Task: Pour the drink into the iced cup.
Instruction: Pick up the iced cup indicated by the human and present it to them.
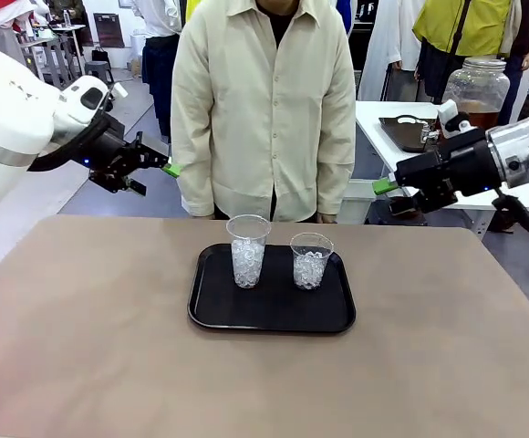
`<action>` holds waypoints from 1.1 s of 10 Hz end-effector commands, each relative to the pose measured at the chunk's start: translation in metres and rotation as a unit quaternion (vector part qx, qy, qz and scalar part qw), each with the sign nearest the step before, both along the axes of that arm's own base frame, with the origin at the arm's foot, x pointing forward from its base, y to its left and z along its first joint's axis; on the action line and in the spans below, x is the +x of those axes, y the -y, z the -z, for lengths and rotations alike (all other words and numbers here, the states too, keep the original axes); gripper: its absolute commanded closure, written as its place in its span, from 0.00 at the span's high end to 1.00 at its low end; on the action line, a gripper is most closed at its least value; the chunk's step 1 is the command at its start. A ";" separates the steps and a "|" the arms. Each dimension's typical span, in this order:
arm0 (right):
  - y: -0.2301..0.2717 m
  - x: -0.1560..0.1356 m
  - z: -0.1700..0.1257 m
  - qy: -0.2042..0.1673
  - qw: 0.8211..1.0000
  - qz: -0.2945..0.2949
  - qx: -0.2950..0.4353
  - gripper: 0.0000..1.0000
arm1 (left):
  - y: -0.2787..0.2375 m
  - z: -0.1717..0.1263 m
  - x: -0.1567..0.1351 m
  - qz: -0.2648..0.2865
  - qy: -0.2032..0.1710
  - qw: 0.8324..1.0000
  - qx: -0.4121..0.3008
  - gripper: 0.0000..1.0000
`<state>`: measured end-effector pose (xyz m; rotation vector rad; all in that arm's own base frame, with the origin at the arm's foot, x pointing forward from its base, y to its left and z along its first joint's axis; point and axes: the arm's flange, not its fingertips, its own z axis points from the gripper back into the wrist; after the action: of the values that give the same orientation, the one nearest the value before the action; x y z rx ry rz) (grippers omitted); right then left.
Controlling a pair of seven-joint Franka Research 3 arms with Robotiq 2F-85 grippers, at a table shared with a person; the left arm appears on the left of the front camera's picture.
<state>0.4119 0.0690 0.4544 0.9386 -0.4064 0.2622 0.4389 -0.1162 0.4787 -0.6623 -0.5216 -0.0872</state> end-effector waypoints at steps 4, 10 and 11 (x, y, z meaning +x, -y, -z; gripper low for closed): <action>0.002 0.004 0.008 -0.008 1.000 -0.006 0.007 1.00 | -0.005 0.007 0.002 0.002 -0.005 1.000 -0.007 1.00; 0.047 0.029 0.022 -0.107 0.986 0.019 0.126 1.00 | -0.066 0.022 0.008 -0.016 -0.057 0.991 -0.123 1.00; 0.054 0.032 0.029 -0.118 0.983 0.029 0.139 1.00 | -0.079 0.027 0.008 -0.006 -0.078 0.983 -0.164 1.00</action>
<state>0.4289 0.0216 0.4256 1.1495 -0.2671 0.1117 0.4433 -0.0507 0.4605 -0.8812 -0.4305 0.0482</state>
